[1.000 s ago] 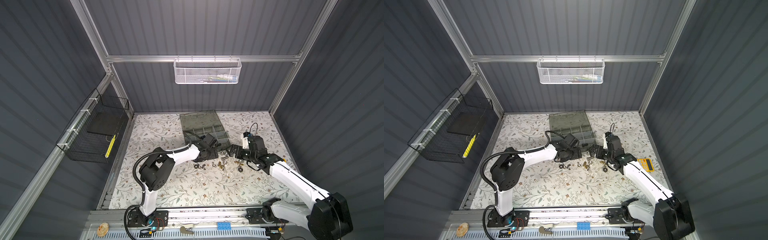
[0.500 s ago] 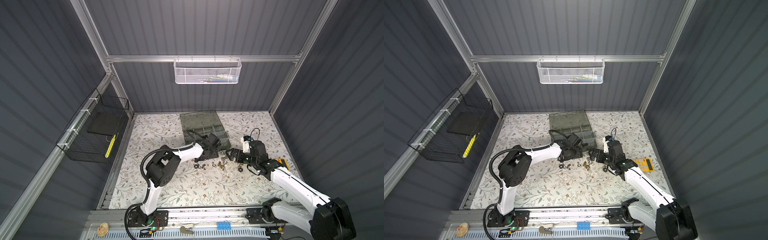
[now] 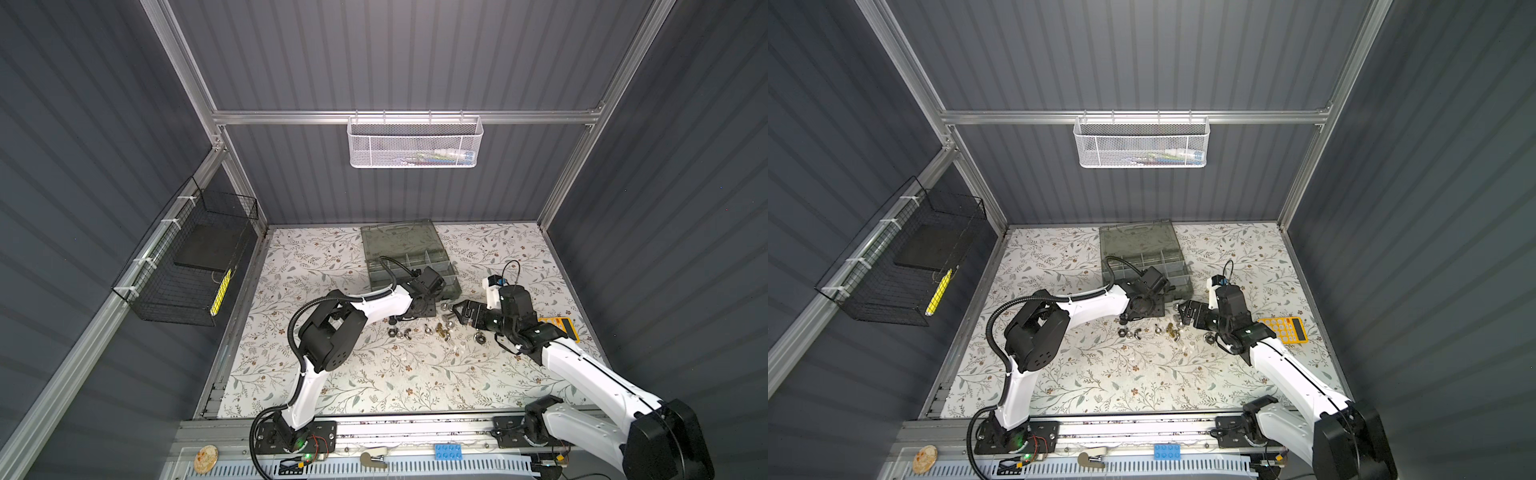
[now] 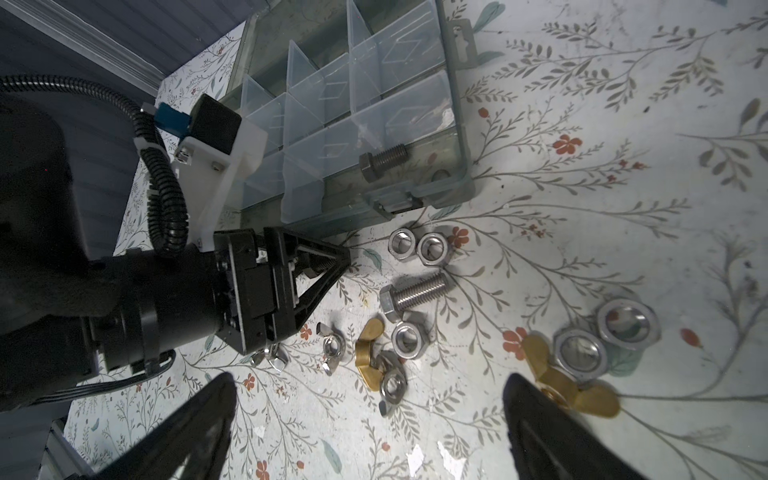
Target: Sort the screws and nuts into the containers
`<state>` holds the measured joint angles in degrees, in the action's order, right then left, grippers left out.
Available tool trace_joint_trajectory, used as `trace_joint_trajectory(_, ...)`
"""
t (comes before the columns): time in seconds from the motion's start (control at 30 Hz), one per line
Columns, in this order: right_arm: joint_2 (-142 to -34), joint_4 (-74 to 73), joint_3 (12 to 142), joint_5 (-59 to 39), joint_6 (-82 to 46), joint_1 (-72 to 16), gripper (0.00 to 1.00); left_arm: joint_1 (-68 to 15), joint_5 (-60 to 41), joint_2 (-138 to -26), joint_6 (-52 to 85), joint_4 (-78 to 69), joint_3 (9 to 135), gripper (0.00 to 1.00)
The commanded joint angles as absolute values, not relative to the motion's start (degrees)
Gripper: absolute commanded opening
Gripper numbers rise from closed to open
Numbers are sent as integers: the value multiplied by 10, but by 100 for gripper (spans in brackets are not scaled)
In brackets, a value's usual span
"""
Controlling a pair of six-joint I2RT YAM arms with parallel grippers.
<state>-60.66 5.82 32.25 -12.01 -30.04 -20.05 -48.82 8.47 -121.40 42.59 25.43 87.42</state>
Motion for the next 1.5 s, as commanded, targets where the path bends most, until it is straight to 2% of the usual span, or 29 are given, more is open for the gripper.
trace_joint_trajectory(0.0,-600,53,319,-111,-308,-198,99,-487,107,-1238,396,296,876,58)
trace_joint_trajectory(0.23,-601,50,319,-109,-312,-199,99,-487,126,-1244,371,310,869,54)
trace_joint_trajectory(0.5,-605,53,324,-108,-312,-198,99,-488,113,-1248,360,309,871,38)
trace_joint_trajectory(0.7,-602,59,329,-106,-314,-197,99,-489,111,-1224,354,310,860,34)
trace_joint_trajectory(1.0,-609,58,336,-107,-327,-198,99,-492,94,-1196,351,296,842,21)
trace_joint_trajectory(1.2,-606,61,340,-108,-328,-198,99,-496,94,-1189,351,297,841,18)
trace_joint_trajectory(1.33,-606,63,341,-107,-327,-198,99,-498,95,-1181,348,298,842,11)
trace_joint_trajectory(1.47,-607,62,341,-109,-328,-197,99,-500,96,-1175,346,304,844,9)
